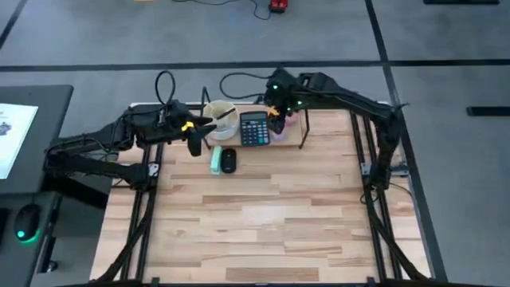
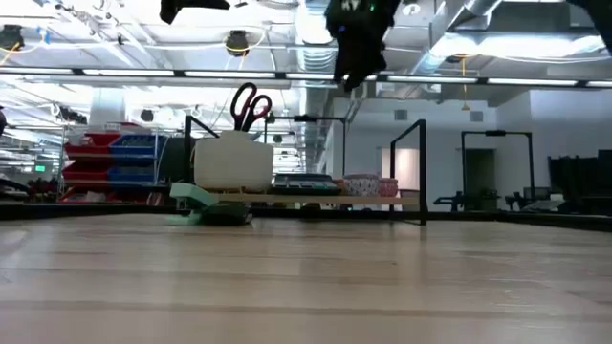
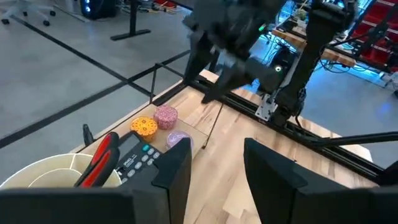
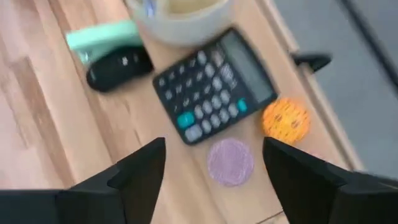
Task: Stock shelves
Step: Remove the purple scented candle from the shelf
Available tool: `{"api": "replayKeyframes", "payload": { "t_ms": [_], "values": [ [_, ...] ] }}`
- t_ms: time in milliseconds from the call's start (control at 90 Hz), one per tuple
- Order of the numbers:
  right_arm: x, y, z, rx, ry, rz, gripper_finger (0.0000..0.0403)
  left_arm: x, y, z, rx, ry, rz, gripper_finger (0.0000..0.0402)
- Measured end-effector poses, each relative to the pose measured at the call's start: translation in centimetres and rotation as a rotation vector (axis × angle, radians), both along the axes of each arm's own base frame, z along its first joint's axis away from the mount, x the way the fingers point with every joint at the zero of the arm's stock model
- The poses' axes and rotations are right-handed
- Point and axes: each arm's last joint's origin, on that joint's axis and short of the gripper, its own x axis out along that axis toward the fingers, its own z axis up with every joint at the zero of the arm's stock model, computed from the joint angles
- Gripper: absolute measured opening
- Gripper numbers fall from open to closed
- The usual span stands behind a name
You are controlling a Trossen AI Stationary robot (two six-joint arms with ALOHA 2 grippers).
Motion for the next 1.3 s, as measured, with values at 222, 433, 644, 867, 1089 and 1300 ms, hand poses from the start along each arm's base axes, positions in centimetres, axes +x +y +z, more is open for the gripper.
{"api": "replayKeyframes", "payload": {
  "t_ms": [222, 433, 644, 867, 1089, 1300],
  "values": [
    [1.5, -2.9, -5.2, 0.104, 0.139, 0.029, 0.0338, 0.0, 0.0, 0.0, -0.004, -0.001, -0.001, 0.0125],
    [2.0, -4.3, -9.6, 0.195, 0.302, 0.028, 0.0386, 0.0, 0.0, 0.0, -0.011, -0.004, -0.002, 0.0125],
    [2.3, -4.9, -11.7, 0.221, 0.368, -0.01, 0.0395, 0.0, 0.0, 0.0, -0.014, -0.006, -0.001, 0.0125],
    [2.6, -4.8, -12.4, 0.175, 0.393, -0.023, 0.0392, 0.0, 0.0, 0.0, -0.014, -0.006, -0.001, 0.0125],
    [3.1, -4.1, -12.5, 0.143, 0.396, -0.039, 0.0392, 0.0, 0.0, 0.0, -0.014, -0.006, 0.0, 0.0125],
    [3.1, -4.2, -12.6, 0.145, 0.387, -0.072, 0.0392, 0.0, 0.0, 0.0, -0.013, -0.005, 0.0, 0.0125]
  ]
}}
